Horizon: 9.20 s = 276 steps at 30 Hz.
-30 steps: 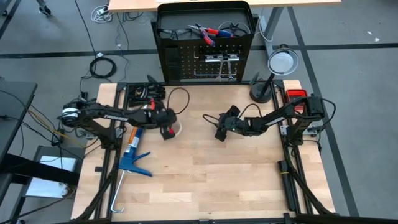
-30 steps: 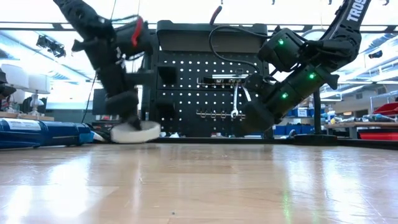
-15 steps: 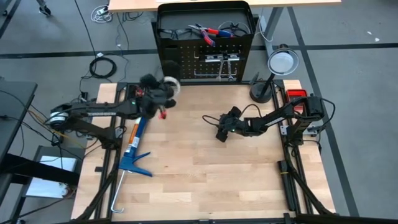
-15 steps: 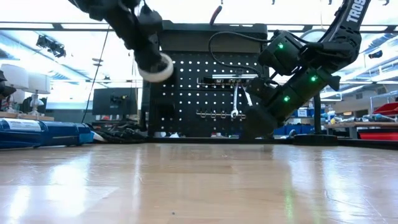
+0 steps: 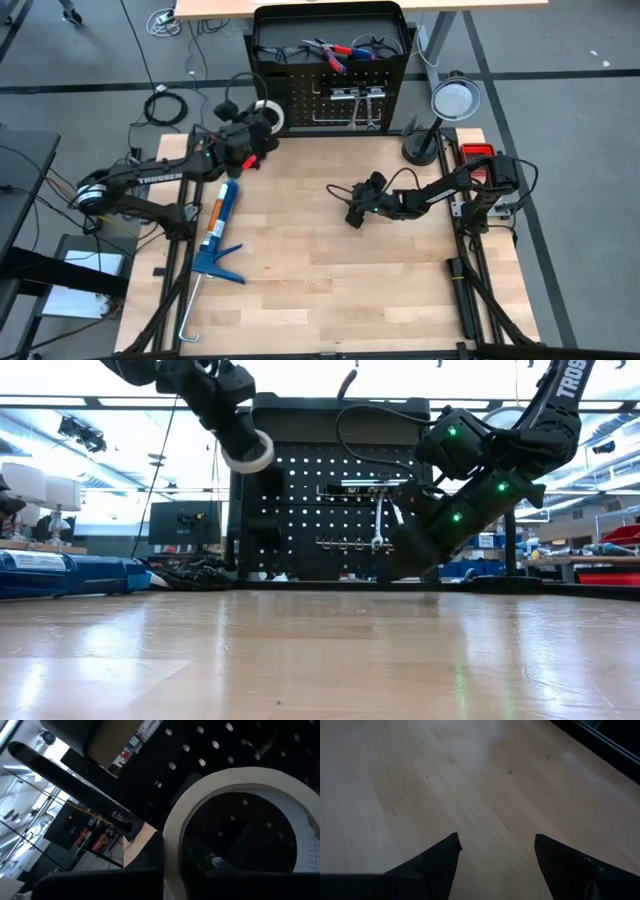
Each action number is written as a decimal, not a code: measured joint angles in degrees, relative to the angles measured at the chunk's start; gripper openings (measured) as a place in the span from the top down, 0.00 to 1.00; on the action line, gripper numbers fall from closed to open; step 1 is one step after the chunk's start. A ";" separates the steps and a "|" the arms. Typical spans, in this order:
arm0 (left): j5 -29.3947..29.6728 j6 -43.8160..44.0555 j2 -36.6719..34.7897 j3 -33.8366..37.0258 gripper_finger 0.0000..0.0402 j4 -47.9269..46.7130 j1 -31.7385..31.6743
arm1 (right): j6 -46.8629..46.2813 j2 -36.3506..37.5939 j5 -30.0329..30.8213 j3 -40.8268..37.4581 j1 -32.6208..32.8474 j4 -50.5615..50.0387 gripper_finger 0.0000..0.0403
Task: Hang tools onto peg board
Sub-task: Hang the white tape into the black peg board, then remove the blue-orange pliers from the black peg board
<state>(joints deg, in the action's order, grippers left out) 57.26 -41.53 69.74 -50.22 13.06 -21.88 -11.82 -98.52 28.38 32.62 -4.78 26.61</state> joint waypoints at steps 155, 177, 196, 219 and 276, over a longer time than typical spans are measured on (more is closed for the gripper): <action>-13.71 13.56 10.83 -3.45 0.60 -2.20 -8.97 | 3.02 -0.04 -2.53 -0.07 1.81 4.20 0.40; -14.94 34.04 10.88 -3.56 0.46 -4.07 -8.86 | 3.02 -0.04 -2.61 -0.04 1.83 4.09 0.40; -9.12 25.29 10.42 -3.56 0.46 -8.86 -8.67 | 3.01 -0.04 -3.06 -0.04 1.84 4.09 0.40; -13.61 34.71 5.52 -3.56 0.36 -17.68 -5.25 | 3.02 -0.04 -3.06 0.00 2.10 3.28 0.40; -24.18 48.96 -1.17 25.27 0.44 13.28 17.89 | 17.64 0.31 12.71 48.62 2.08 -46.42 0.40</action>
<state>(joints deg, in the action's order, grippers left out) 33.09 7.43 68.58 -24.95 26.33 -3.99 5.82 -98.21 41.08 81.24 -2.70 -19.81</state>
